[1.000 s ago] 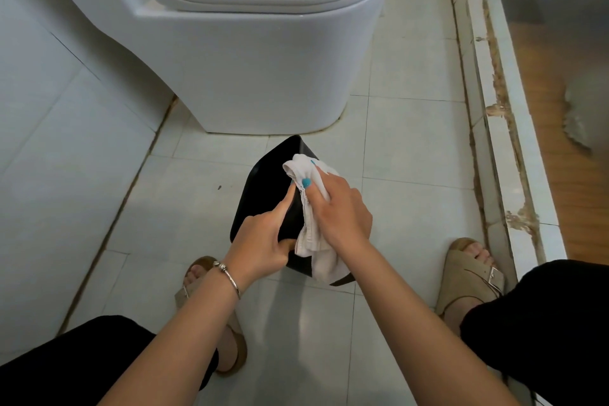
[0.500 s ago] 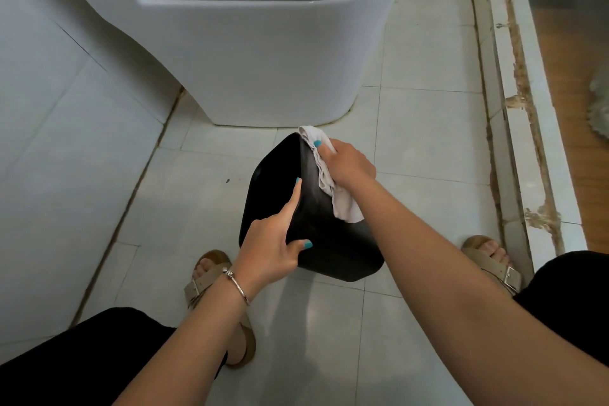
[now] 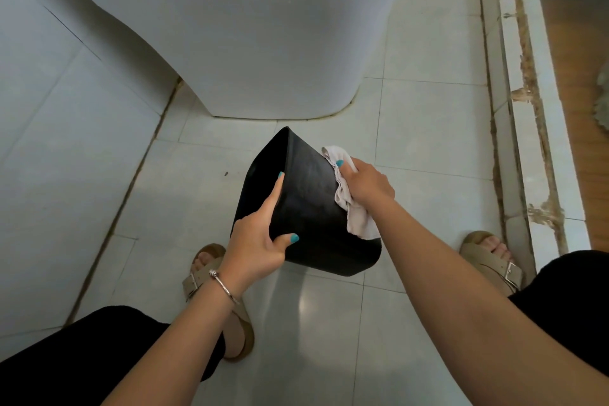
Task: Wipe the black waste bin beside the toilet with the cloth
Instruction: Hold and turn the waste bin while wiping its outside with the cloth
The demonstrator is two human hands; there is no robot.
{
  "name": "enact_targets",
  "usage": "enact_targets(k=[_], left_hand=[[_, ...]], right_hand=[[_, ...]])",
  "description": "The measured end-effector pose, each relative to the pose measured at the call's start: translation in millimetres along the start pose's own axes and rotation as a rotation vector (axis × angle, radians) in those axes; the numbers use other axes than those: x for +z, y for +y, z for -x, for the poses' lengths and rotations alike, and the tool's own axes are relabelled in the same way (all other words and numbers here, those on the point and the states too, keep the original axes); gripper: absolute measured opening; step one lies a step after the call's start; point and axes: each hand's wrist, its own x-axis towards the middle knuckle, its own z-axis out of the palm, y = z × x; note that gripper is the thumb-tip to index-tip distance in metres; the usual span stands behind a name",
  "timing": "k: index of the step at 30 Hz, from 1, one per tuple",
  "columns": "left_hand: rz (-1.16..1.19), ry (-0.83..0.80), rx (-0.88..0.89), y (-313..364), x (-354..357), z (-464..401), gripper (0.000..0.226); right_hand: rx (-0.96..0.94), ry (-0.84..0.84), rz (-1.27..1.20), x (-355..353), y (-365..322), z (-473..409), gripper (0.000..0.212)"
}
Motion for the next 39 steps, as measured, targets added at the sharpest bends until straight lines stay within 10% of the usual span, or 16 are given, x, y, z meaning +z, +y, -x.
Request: enact_targets(k=[13,39], left_hand=[[-0.07,-0.062,0.083,4,-3,1,0.113],[-0.137,-0.047,0.275,30,5,2,0.1]], right_hand=[[0.223,0.087,-0.127,16,55,29,0.047],[-0.158,0.256,-0.173,-4,-34,96,0.046]])
